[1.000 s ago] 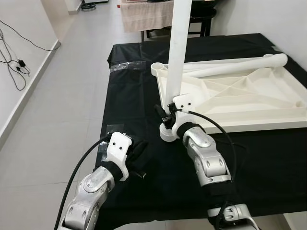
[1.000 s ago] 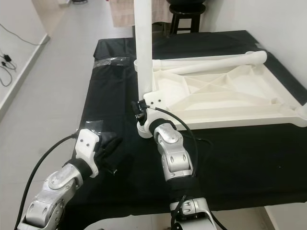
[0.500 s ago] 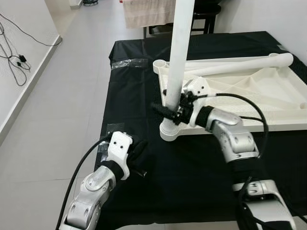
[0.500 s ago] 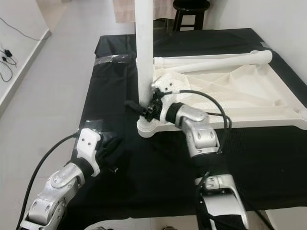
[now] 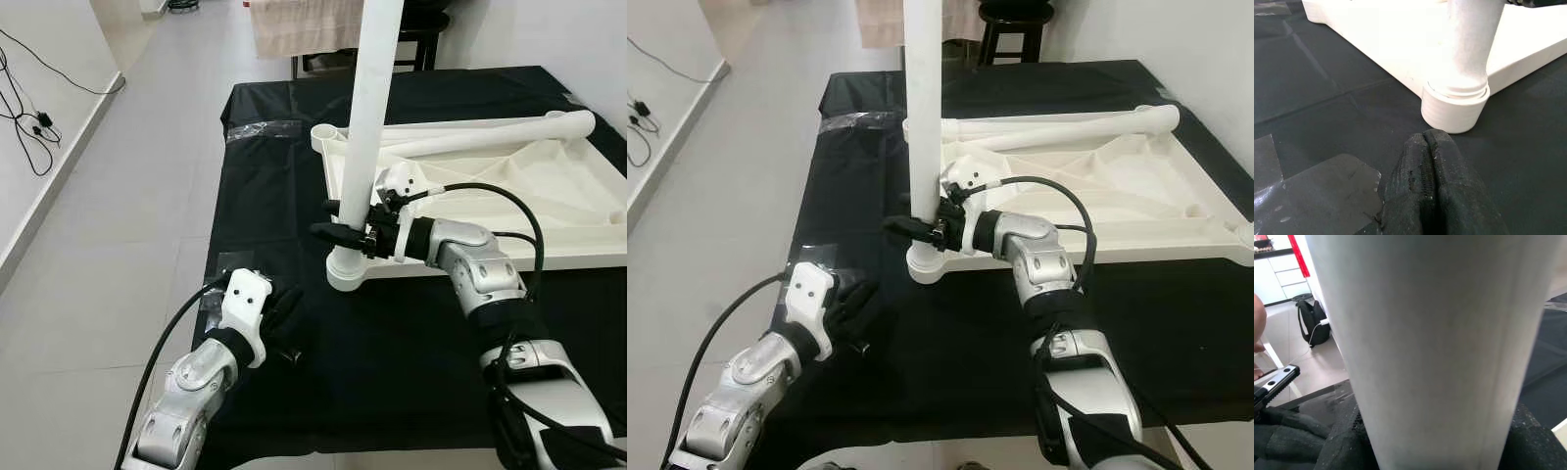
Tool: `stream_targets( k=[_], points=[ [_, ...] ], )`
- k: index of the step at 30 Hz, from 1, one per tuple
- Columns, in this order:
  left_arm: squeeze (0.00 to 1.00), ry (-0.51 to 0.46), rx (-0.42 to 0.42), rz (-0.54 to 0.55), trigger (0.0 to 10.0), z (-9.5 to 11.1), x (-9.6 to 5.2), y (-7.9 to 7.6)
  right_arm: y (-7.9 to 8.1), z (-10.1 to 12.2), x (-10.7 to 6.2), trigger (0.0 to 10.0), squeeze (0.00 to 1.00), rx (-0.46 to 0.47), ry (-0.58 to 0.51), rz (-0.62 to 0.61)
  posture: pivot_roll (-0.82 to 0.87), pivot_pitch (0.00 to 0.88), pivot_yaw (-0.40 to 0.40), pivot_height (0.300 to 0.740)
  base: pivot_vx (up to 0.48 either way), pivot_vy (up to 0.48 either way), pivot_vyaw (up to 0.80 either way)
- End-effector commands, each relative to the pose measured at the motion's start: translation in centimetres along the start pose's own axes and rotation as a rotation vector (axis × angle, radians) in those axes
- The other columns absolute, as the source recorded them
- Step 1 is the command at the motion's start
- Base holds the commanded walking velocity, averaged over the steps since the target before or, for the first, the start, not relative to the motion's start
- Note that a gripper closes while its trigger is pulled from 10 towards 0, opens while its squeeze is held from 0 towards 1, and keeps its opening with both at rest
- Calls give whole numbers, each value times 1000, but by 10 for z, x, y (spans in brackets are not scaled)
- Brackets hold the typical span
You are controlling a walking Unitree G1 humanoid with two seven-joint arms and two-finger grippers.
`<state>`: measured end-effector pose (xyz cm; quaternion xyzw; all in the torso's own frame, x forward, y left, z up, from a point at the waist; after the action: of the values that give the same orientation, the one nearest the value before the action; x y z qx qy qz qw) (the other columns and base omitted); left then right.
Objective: Building children table
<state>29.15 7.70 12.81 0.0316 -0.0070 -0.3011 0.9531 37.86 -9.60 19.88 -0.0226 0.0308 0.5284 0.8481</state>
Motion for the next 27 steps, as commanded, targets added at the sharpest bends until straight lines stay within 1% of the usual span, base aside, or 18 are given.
stream_targets(
  k=[1, 3, 4, 6, 7, 8, 9, 10, 11, 12, 13, 14, 15, 17, 22, 23, 26, 27],
  points=[
    [0, 10, -6, 0, 10000, -4, -1, -1, 11, -4, 3, 0, 0, 27, -19, 69, -1, 110, 10, 740, 0, 0, 0],
    [0, 10, -7, -1, 10000, -4, -1, -1, 11, -5, 0, 0, 0, 21, -24, 52, -8, 115, 10, 740, 0, 0, 0],
    [0, 9, -8, -2, 10000, -4, -1, -1, 10, -6, -3, 0, 0, 18, -31, 8, -10, 116, 6, 740, 0, 0, 0],
    [0, 9, -8, -2, 10000, -4, -1, -1, 10, -6, -3, 0, 0, 18, -31, 8, -10, 116, 6, 740, 0, 0, 0],
    [0, 9, -8, -3, 10000, -4, -1, -2, 8, -7, -6, 0, 0, 16, -35, -24, -10, 116, 6, 740, 0, 0, 0],
    [0, 8, -7, -2, 10000, -4, -2, -1, 3, -14, -5, 0, 0, 28, -26, -154, -14, 122, -1, 740, 0, 0, 0],
    [0, 8, -7, -2, 10000, -4, -2, -1, 3, -14, -5, 0, 0, 28, -26, -154, -14, 122, -1, 740, 0, 0, 0],
    [0, 8, -5, 0, 10000, -3, -3, 0, -9, -28, -5, 0, 0, 74, -5, -408, -16, 127, -2, 740, 0, 0, 0],
    [0, 7, -3, 3, 10000, -3, -4, 1, -8, -52, -11, 0, 0, 152, 38, -678, -19, 136, 2, 740, 0, 0, 0],
    [0, 7, -2, 5, 10000, -2, -5, 2, -4, -69, -21, 0, 0, 206, 78, -868, -19, 136, 2, 740, 0, 0, 0],
    [0, 7, 0, 7, 10000, -2, -5, 3, 12, -80, -16, 0, 0, 170, 121, -893, -16, 136, 9, 740, 0, 0, 0],
    [0, 7, 2, 7, 10000, -2, -5, 3, 23, -72, -4, 0, 0, 50, 121, -824, -17, 136, 10, 740, 0, 0, 0],
    [0, 7, 2, 7, 10000, -2, -5, 3, 23, -72, -4, 0, 0, 50, 121, -824, -17, 136, 10, 740, 0, 0, 0],
    [0, 8, 2, 10, 10000, -2, -5, 5, 22, -58, 9, 0, 0, 45, 77, -763, -26, 131, 15, 740, 0, 0, 0],
    [0, 8, 6, 12, 10000, -1, -5, 5, 21, -63, 19, 0, 0, 96, 77, -719, -5, 131, 6, 740, 0, 0, 0],
    [0, 5, 8, 24, 10000, 0, -5, 6, 21, -58, 25, 10000, 0, 91, 55, -691, -9, 129, 8, 740, 0, 0, 0],
    [0, 4, 6, 27, 10000, 0, -4, 6, 22, -55, 26, 10000, 0, 90, 45, -683, -10, 130, 8, 740, 0, 0, 0],
    [0, 4, 5, 26, 10000, 0, -4, 6, 23, -49, 28, 10000, 1000, 83, 24, -639, -9, 130, 8, 740, 0, 0, 0]
  ],
)
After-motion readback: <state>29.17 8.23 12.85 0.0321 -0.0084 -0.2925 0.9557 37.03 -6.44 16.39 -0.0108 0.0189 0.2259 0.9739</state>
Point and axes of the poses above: a point about 5 cm out from each wrist's last joint towards the gripper, its own x axis pointing out of the wrist towards the gripper, its own z axis along the axis of the wrist's last joint, y = z × x, the point moved 4 cm from there along x, pointing out of the wrist towards the gripper, and after that the axes turned 3 degrees about x, right-handed, at the moved point
